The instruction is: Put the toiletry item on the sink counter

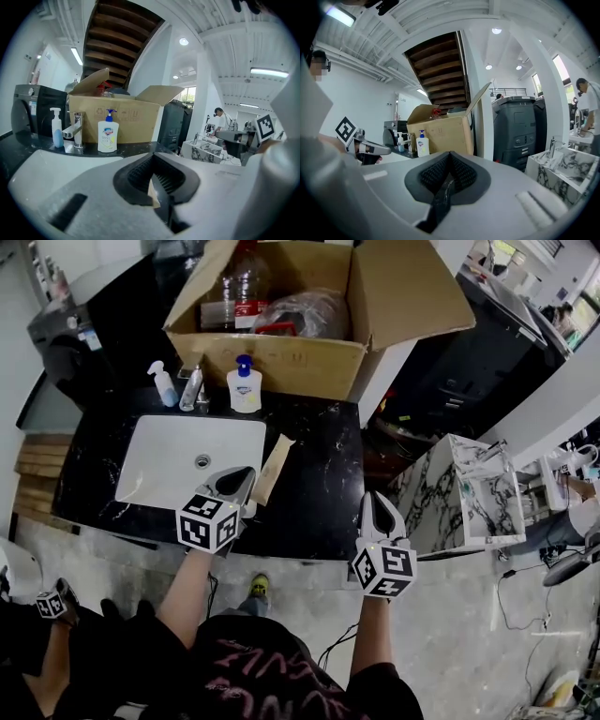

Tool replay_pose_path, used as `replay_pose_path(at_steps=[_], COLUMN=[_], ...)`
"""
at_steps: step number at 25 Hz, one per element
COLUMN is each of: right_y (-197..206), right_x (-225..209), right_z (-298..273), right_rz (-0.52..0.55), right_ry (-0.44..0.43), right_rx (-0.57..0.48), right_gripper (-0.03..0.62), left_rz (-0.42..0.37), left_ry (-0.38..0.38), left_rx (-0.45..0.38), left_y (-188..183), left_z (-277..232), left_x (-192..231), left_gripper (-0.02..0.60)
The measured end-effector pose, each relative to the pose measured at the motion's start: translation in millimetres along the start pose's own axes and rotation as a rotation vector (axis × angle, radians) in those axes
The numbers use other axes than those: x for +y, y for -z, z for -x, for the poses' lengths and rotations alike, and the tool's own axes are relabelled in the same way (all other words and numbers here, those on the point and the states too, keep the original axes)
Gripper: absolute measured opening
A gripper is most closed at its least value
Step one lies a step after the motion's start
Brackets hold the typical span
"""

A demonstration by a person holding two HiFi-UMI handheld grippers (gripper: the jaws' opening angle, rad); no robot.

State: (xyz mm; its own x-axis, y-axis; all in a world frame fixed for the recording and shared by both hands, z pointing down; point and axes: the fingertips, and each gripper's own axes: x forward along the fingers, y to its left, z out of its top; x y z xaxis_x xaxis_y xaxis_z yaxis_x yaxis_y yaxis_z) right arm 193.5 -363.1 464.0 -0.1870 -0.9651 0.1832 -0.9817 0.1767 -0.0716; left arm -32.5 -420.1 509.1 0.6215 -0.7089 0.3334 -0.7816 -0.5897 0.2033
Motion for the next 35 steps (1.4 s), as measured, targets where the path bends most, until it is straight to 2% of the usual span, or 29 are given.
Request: replay_pose_path(at_steps=[6,11,18,35], right_y=[-11,-20,-29,-43], right_x=[8,9,14,26], right_z=[13,28,49,92], right_rz=[0.010,-0.005,0.014,0.061], right_ry=[-0.014,-0.009,-0.008,0.006], right_rx=[-0.021,-0.057,-0.087,-0.135], right_gripper=[0.002,0.002,0.002,0.003], left_rz=[-0.026,-0.080,-0.122,-0.163], left_ry=[-0.018,-0.028,-0.045,-0.051], left_rx=[-0.071,-0.127,-0.184,-0.248], left_y=[-25,-46,-62,-77], left_z=[23,41,65,114], left_x=[-9,-20,-36,-65], left_gripper=[-0.009,-0.008,-0.003,-0.002])
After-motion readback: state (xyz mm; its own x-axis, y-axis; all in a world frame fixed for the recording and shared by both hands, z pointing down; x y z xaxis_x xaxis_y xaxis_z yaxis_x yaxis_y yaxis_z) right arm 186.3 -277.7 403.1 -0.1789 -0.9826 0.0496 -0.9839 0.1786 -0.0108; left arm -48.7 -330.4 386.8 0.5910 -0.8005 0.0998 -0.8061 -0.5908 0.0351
